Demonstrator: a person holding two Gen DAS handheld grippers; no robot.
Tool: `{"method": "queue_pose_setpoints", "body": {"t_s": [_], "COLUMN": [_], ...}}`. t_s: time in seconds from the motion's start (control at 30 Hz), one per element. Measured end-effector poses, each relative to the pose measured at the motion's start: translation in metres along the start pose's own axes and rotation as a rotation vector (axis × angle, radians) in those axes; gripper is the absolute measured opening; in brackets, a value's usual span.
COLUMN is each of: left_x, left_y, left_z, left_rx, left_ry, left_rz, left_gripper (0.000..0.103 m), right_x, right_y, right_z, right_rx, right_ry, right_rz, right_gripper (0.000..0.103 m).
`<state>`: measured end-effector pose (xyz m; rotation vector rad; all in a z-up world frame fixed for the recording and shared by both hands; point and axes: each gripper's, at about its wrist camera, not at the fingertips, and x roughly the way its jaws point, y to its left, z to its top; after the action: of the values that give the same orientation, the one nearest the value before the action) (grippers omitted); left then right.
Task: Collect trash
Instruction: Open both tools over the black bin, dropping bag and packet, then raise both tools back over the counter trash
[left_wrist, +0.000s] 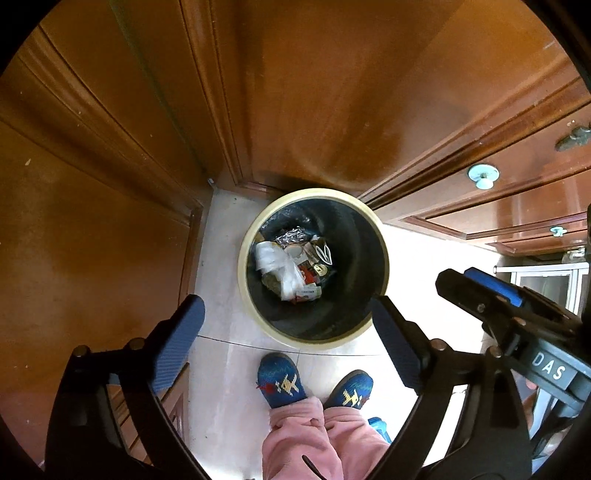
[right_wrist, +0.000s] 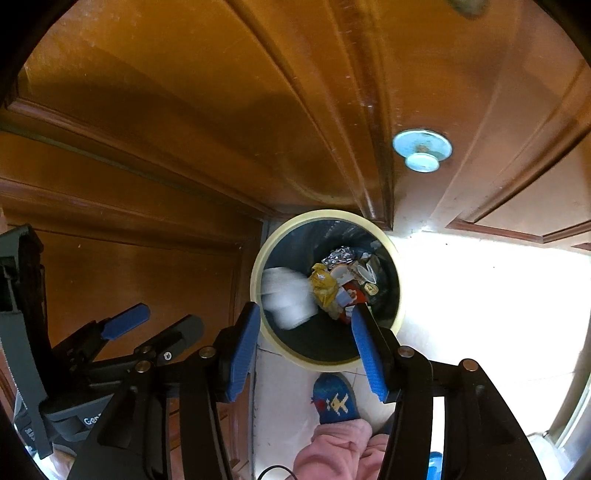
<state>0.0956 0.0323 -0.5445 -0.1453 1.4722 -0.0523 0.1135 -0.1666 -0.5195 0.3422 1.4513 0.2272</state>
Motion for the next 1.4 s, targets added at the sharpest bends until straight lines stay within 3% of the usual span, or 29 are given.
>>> {"method": "queue_pose_setpoints", "body": {"t_s": [0.33, 0.57, 0.73, 0.97, 1.17, 1.4], "left_x": [-0.039, -0.127, -0.21, -0.338, -0.436, -0.528], "left_y": [-0.019, -0.058, -0.087, -0.118, -0.141, -0.16], "left_z": [-0.003, -0.007, -0.004, 0.013, 0.034, 0.063], "left_rx": [0.019, 0.07, 0.097, 0.166, 0.251, 0.331], "left_ry": [-0.002, -0.046, -0.107, -0.238, -0.399, -0.593], "left_rz": [0.005, 0.001, -0.008, -0.018, -0.034, -0.031], "left_gripper": [0.091, 0.091, 0.091, 0.091, 0.091, 0.091], "right_x": [-0.034, -0.108, -0.196, -0.32, -0.421, -0.506], "right_y": [-0.006, 0.005, 0.018, 0.043, 0.064, 0.089], "right_z": [-0.008, -0.018, -0.023, -0.026, -0.021, -0.002], "right_rx": [0.006, 0.013, -0.005, -0.03, -0.037, -0.035], "right_ry": [-0.017, -0.049, -0.106, -0.213, -0.369, -0.526], "right_rz": [-0.023, -0.037, -0.051, -0.08, -0.09, -0.108], "right_gripper": [0.052, 0.052, 0.052, 0.053, 0.053, 0.055]}}
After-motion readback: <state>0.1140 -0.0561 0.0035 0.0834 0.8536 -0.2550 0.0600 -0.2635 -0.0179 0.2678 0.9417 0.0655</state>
